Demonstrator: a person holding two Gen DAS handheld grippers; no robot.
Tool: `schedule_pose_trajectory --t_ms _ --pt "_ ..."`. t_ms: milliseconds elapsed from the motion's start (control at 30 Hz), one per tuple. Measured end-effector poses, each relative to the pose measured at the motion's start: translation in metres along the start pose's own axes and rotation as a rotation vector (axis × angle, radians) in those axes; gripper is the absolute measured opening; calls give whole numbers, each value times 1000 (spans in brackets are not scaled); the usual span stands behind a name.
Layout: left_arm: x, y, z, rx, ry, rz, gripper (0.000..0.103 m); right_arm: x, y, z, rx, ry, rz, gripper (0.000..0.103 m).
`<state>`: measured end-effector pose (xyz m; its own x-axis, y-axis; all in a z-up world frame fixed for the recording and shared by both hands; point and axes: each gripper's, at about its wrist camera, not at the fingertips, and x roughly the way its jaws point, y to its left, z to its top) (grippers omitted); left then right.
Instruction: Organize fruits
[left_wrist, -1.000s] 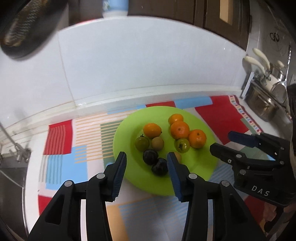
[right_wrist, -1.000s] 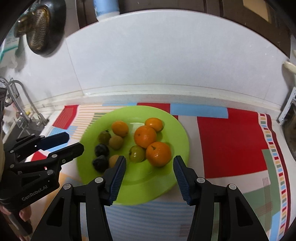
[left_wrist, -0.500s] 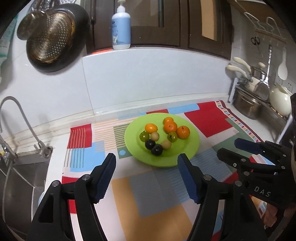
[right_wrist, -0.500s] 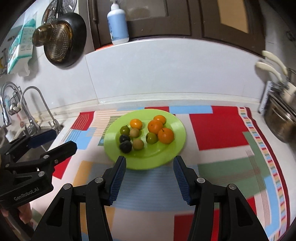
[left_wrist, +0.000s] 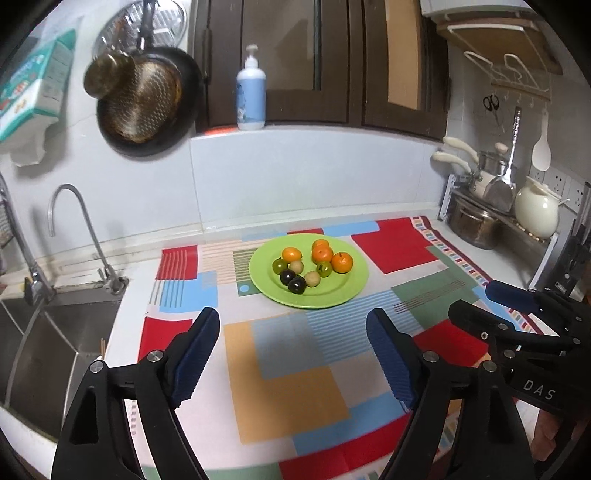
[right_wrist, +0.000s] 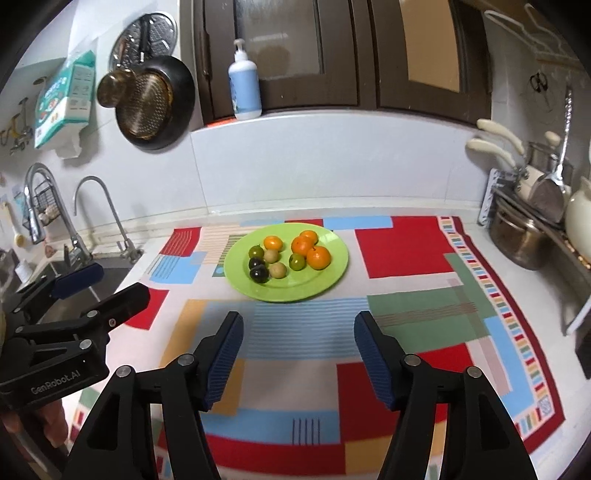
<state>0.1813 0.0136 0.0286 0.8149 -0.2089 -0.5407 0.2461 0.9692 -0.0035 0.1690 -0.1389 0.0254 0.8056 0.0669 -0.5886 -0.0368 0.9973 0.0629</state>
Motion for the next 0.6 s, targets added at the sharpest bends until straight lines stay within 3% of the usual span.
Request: schedule_pose_trajectory --t_ms 367,600 --pt "-70 -27 -23 4 -69 34 90 -70 -9 -30 -5 -43 13 63" --pt "-95 -36 -34 -6 -82 31 92 -99 -10 -43 -17 -57 16 63"
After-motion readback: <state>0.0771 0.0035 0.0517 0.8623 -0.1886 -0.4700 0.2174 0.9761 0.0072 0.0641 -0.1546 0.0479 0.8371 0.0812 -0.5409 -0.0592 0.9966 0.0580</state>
